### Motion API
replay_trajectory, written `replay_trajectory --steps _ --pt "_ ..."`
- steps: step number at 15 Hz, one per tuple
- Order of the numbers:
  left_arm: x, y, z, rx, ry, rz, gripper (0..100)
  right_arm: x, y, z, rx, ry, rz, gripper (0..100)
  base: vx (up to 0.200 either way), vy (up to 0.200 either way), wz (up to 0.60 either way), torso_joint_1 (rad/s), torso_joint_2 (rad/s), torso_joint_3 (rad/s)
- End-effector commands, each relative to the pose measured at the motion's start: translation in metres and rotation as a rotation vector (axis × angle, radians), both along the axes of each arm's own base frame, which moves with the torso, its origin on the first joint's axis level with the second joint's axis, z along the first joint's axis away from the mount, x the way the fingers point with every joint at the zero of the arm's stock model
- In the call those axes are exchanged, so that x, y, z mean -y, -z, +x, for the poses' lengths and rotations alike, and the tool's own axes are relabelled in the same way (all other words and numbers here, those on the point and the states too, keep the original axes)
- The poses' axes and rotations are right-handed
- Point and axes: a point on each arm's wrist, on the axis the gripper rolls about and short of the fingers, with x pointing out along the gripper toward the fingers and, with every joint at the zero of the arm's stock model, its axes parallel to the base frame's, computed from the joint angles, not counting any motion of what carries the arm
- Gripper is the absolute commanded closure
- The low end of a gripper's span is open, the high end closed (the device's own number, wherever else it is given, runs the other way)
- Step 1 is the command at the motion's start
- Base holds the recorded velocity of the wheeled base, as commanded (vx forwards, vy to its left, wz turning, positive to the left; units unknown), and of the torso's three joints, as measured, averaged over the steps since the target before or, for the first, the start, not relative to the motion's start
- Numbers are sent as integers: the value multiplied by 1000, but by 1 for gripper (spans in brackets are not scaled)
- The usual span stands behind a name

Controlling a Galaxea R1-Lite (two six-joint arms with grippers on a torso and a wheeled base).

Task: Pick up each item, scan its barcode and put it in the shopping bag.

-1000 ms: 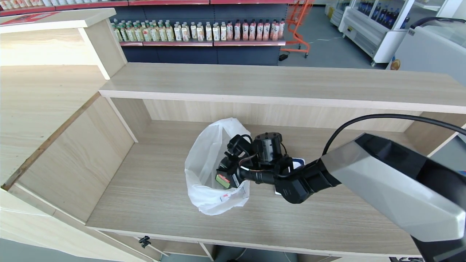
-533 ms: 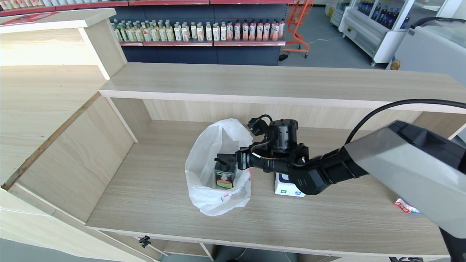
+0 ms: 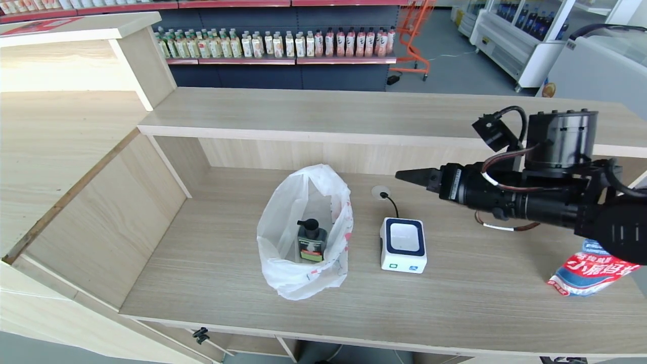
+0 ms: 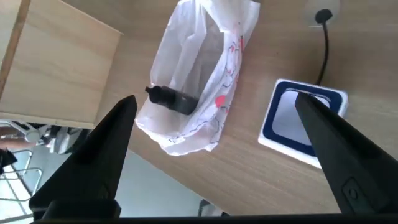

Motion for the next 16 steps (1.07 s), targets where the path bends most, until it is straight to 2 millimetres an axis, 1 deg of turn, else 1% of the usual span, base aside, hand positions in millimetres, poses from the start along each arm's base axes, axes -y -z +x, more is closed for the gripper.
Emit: replay_trajectory --steps 1,2,4,7,9,10,13,15,16 --pt "0 0 0 -2 0 0 0 58 -23 -41 81 137 -82 0 0 0 0 0 0 0" --pt "0 0 0 0 0 0 0 66 -26 -46 102 159 -97 0 0 0 0 0 0 0" --pt "0 0 0 0 0 0 0 71 -31 -54 123 173 -95 0 0 0 0 0 0 0" --pt "0 0 0 0 0 0 0 74 -27 -62 113 180 -97 0 0 0 0 0 0 0" --pt "0 0 0 0 1 2 0 74 -23 -66 103 181 -100 0 -200 0 0 7 0 0" --pt "0 0 0 0 0 2 0 75 -22 -66 99 181 -100 0 -200 0 0 17 2 2" --pt "0 0 0 0 1 2 0 77 -18 -68 84 234 -110 0 0 0 0 0 0 0" --pt "0 0 0 0 0 2 0 77 -17 -67 62 258 -82 0 0 0 0 0 0 0" --pt "0 0 0 -2 1 0 0 77 -18 -65 40 285 -44 0 0 -200 0 17 12 2"
